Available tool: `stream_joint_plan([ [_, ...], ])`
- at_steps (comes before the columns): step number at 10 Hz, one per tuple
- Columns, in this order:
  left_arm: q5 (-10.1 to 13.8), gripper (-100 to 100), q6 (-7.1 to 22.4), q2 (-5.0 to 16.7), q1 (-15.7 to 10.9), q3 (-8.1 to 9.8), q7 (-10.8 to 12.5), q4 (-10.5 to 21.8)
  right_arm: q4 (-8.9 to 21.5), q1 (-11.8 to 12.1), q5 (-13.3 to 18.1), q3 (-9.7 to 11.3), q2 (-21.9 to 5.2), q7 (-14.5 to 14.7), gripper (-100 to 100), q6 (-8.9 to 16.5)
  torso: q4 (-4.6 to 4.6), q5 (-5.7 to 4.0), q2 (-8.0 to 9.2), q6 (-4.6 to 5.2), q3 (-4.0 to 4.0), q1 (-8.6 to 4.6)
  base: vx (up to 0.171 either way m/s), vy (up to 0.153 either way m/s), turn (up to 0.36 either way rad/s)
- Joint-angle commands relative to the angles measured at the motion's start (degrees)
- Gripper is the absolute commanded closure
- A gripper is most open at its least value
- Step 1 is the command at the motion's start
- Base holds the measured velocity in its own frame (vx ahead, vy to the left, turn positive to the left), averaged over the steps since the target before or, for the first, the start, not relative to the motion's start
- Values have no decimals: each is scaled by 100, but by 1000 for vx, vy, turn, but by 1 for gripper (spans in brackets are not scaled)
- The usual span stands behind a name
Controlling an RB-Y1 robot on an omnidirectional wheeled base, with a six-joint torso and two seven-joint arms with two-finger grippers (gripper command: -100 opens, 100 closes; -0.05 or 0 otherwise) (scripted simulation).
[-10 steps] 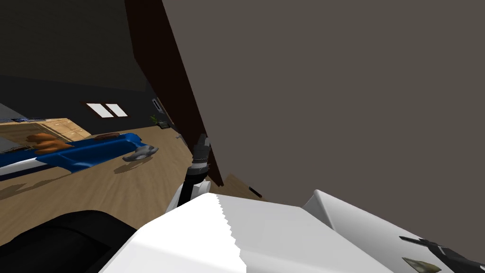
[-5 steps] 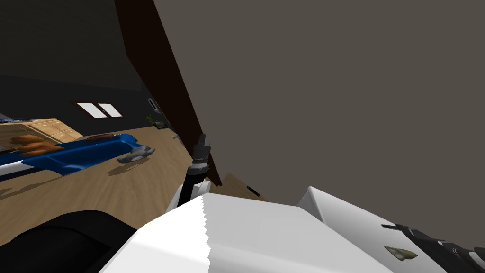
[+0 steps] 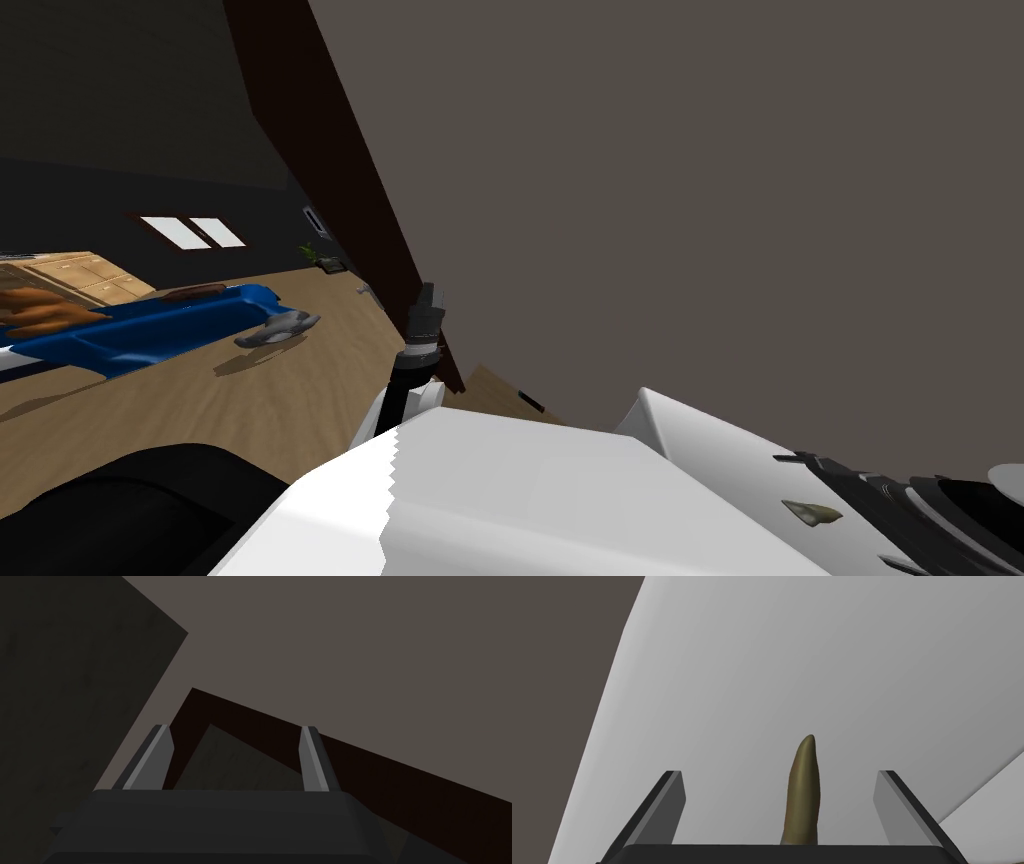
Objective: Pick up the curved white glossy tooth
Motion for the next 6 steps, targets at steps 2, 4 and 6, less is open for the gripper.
stream_joint_plan([
  [2, 0, 0, 0, 0, 0, 0, 0, 0, -79, 21, -9, -15, -17, -317, -100, -10, 0, 2, 0, 1, 0, 5, 1, 7, -2],
  [4, 0, 0, 0, 1, 0, 1, 0, 0, -490, -164, 437, 369, -213, -684, -100, 229, 1, -2, 4, 2, 2, -25, -22, -107, -92],
  [6, 0, 0, 0, 1, 0, 0, 0, 0, -849, -164, 492, 369, -213, -1043, -100, 229, 1, -7, 6, 1, 4, -25, -9, -38, -3],
])
